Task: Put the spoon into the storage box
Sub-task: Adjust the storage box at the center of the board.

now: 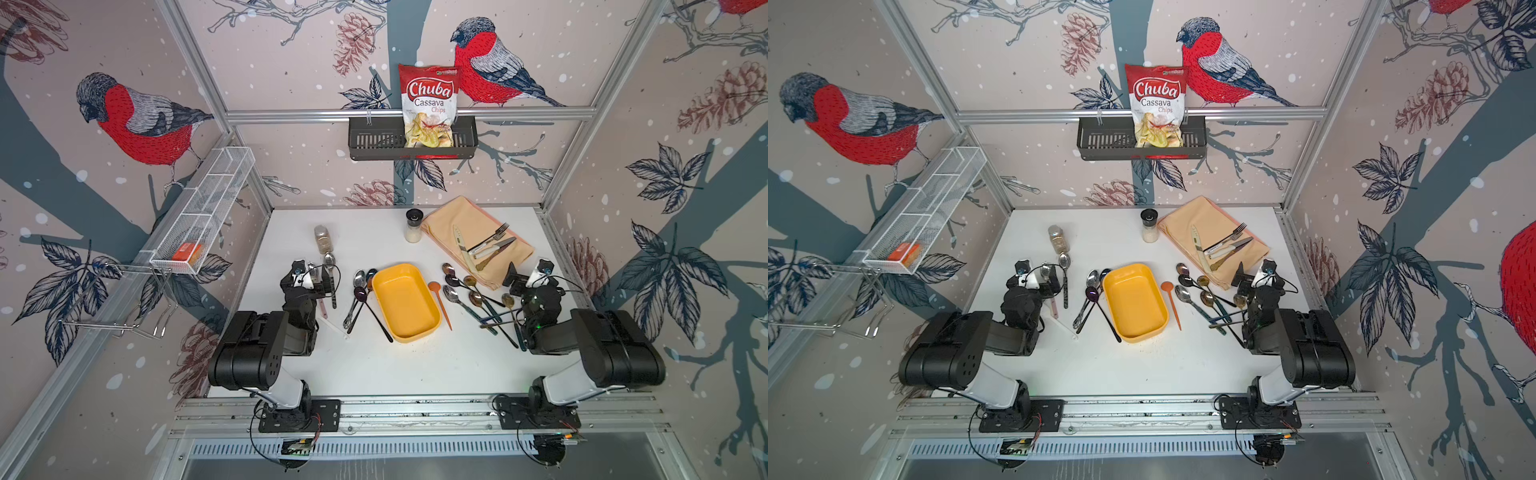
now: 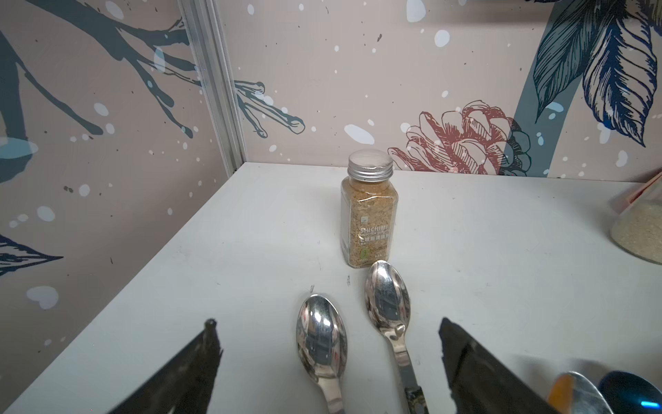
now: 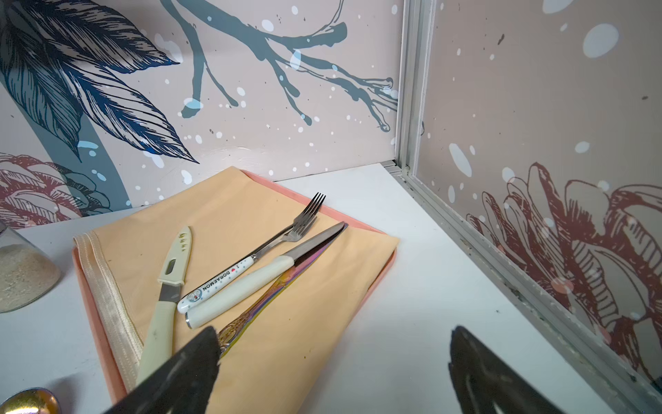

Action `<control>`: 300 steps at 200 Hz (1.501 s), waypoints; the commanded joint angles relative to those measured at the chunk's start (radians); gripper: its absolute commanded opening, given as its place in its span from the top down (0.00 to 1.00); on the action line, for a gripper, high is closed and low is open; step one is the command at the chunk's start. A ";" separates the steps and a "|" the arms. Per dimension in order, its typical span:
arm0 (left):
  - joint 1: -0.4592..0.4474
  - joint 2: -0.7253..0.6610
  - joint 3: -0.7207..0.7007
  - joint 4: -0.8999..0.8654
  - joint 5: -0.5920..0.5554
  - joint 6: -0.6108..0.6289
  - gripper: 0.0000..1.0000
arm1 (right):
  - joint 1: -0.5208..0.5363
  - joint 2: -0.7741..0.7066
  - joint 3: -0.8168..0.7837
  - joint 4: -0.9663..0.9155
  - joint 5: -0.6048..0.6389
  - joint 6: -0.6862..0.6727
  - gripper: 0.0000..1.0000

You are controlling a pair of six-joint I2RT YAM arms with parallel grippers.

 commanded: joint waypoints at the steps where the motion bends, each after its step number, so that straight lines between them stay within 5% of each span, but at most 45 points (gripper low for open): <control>1: 0.000 -0.003 0.005 0.016 0.005 0.002 0.03 | 0.004 -0.003 -0.004 0.023 0.007 0.011 0.00; 125: 0.003 -0.009 0.003 0.014 0.010 0.000 0.03 | -0.003 -0.012 -0.008 0.030 0.004 0.015 0.00; 155: -0.006 -0.097 0.023 -0.085 0.000 0.011 0.03 | 0.006 -0.161 0.074 -0.236 0.047 0.019 0.00; 201: -0.068 -0.323 0.148 -0.398 -0.073 0.013 0.04 | 0.038 -0.347 0.323 -0.809 0.051 0.032 0.00; 220: -0.109 -0.387 0.281 -0.654 -0.097 -0.058 0.04 | 0.051 -0.386 0.435 -1.025 0.035 0.081 0.00; 251: -0.149 -0.363 0.585 -1.210 -0.053 -0.250 0.04 | 0.079 -0.394 0.588 -1.343 -0.087 0.110 0.00; 300: -0.261 -0.261 0.863 -1.781 0.019 -0.497 0.05 | 0.249 -0.341 0.749 -1.708 -0.130 0.141 0.03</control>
